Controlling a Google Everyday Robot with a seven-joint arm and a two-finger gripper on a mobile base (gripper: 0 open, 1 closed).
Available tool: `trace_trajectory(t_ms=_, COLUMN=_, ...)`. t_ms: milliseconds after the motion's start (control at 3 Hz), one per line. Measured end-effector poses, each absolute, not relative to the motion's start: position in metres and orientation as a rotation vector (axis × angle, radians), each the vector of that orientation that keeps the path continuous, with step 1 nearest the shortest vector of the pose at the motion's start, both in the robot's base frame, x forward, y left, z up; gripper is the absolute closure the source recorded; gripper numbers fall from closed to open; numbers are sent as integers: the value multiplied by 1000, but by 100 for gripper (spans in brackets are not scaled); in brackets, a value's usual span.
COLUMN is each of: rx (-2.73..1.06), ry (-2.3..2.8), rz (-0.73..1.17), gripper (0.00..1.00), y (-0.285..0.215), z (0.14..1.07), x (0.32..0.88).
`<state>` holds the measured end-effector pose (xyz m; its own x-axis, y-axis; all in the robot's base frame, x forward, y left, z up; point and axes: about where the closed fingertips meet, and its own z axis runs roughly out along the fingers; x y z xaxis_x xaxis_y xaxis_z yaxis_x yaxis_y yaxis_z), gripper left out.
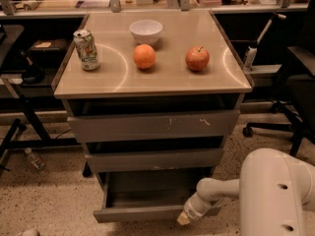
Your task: Close bottom drawer
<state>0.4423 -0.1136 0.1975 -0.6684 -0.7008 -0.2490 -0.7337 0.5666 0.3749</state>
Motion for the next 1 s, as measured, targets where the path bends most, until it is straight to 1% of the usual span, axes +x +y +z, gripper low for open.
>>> trace_trajectory(t_ms=333, rx=-1281, ry=2694, rz=668, gripper=100, y=-110, z=199, x=460)
trace_trajectory(t_ms=667, rx=-1281, ry=2694, rz=668, gripper=81, y=-110, z=199, x=460)
trace_trajectory(t_ms=1000, rx=-1281, ry=2694, rz=668, gripper=57, y=-110, z=199, x=460)
